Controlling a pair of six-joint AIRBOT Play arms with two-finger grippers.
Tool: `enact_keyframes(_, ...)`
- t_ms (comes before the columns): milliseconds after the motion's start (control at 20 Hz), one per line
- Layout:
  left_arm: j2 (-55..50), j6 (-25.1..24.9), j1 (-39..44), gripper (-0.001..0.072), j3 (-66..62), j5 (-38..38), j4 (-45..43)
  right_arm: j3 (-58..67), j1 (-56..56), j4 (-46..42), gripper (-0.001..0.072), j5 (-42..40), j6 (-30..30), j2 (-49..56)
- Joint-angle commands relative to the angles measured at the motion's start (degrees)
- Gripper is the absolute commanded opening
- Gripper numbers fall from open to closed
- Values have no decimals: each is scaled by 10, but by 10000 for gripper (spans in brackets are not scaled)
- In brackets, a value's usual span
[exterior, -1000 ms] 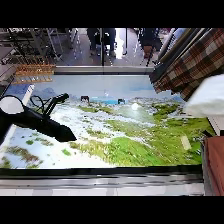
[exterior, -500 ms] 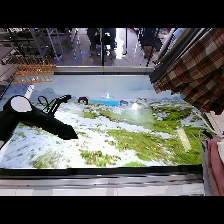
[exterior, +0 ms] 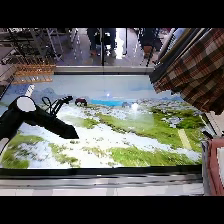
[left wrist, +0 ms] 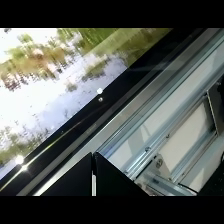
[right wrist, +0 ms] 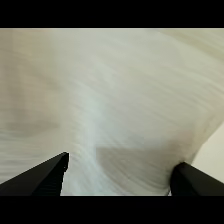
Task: Fold the clothes and pants, and hang the long-sleeved shirts on hangers.
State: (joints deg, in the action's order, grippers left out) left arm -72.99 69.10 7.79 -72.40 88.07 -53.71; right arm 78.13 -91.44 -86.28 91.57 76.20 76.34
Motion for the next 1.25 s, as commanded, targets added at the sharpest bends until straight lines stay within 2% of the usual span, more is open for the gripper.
enact_keyframes(0,0,34,0,11,0,0,-74,113,58,41,706,62,-24,0)
enact_keyframes(150,7,123,0,10,0,23,-275,149,154,223,705,42,-19,0)
enact_keyframes(250,23,143,-1,11,0,44,-385,138,248,319,704,34,-19,0)
enact_keyframes(350,53,143,-10,11,0,28,-425,117,369,317,704,38,-19,0)
enact_keyframes(500,112,145,-40,12,0,-57,-423,56,554,278,703,23,-21,0)
enact_keyframes(650,152,145,-74,12,0,-179,-423,6,717,189,685,-81,-60,0)
enact_keyframes(700,161,145,-82,12,0,-190,-423,4,755,143,554,-131,-80,0)
enact_keyframes(800,169,145,-86,12,0,-191,-423,6,805,76,145,-236,-125,-1)
enact_keyframes(850,169,145,-86,12,0,-191,-423,9,817,64,23,-282,-144,-1)
enact_keyframes(1000,166,145,-86,12,0,-191,-423,10,820,67,17,-416,-146,-1)
enact_keyframes(1200,166,145,-86,12,0,-191,-423,10,820,67,17,-521,-146,-1)
